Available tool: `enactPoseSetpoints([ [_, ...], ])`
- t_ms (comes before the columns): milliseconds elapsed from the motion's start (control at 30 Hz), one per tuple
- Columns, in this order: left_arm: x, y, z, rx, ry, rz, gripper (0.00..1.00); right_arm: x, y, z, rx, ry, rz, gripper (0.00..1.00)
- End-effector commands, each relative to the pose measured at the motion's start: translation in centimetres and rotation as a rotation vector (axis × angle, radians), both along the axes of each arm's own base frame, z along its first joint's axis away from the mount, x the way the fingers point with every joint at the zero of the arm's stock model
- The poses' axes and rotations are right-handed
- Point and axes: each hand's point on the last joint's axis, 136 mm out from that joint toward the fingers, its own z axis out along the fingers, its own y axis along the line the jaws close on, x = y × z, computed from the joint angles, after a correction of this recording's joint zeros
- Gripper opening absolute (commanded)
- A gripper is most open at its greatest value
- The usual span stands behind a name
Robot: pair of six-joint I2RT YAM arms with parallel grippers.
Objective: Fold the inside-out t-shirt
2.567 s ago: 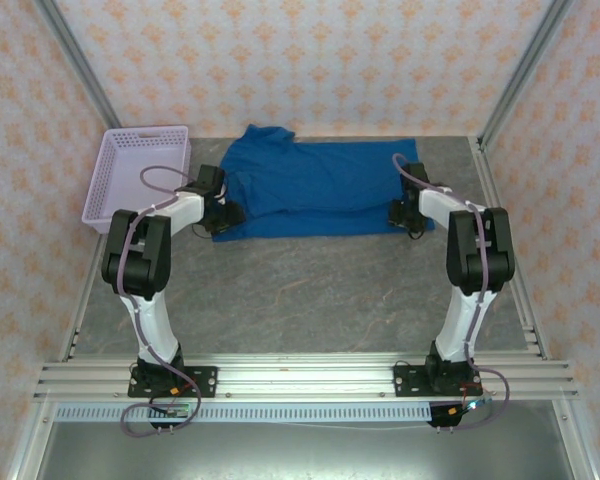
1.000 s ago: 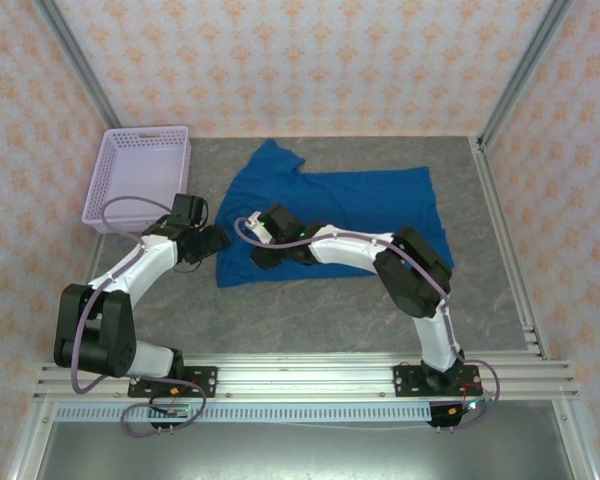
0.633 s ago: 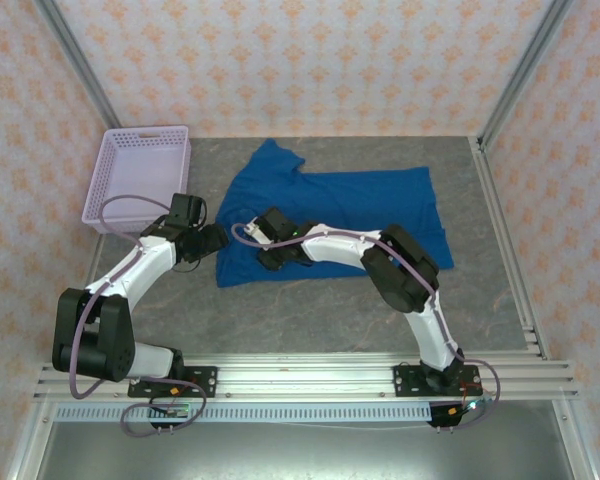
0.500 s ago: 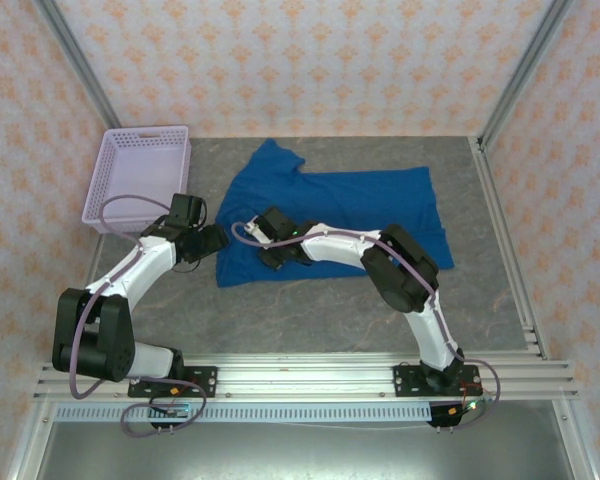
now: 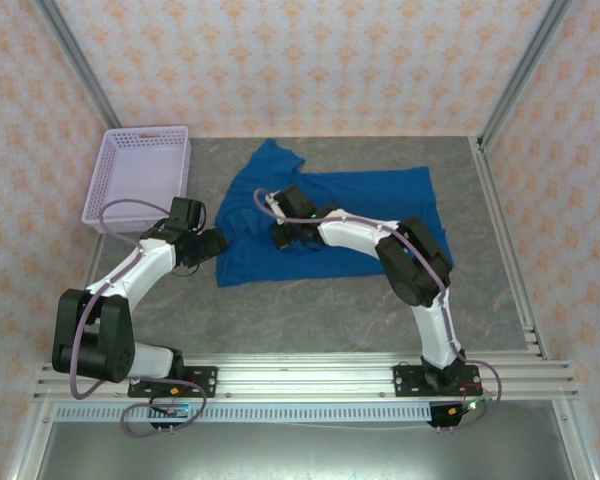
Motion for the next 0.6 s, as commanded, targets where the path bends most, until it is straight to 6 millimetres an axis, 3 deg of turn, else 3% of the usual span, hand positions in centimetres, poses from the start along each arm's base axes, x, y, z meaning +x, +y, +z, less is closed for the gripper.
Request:
enactPoseSetpoints([
  [0,-0.7,0.1,0.1,0.001,0.005,-0.015,0.60,2.3,-1.1,2.3,0.141,0.018,-0.132,0.03],
  [133,-1.0,0.0,0.2,-0.005,0.000,-0.019,0.60,5.6,-4.3,0.6,0.165,0.099,-0.326,0.11],
  [267,-1.2,-0.1,0.6,-0.008,-0.006,-0.026,0.60,7.0,-7.0,-0.8,0.153,0.144,-0.438,0.18],
  [367,-1.2,-0.5,0.9,-0.020,-0.019,-0.030,0.60,7.4,-8.3,0.0,0.150,0.133,-0.454,0.33],
  [467,-1.1,-1.3,1.3,-0.041,-0.037,-0.049,0.61,7.5,-9.7,1.7,0.144,0.094,-0.457,0.35],
  [567,-0.6,-3.1,2.2,-0.071,-0.077,-0.107,0.63,6.1,-11.8,2.6,0.090,0.082,-0.454,0.37],
])
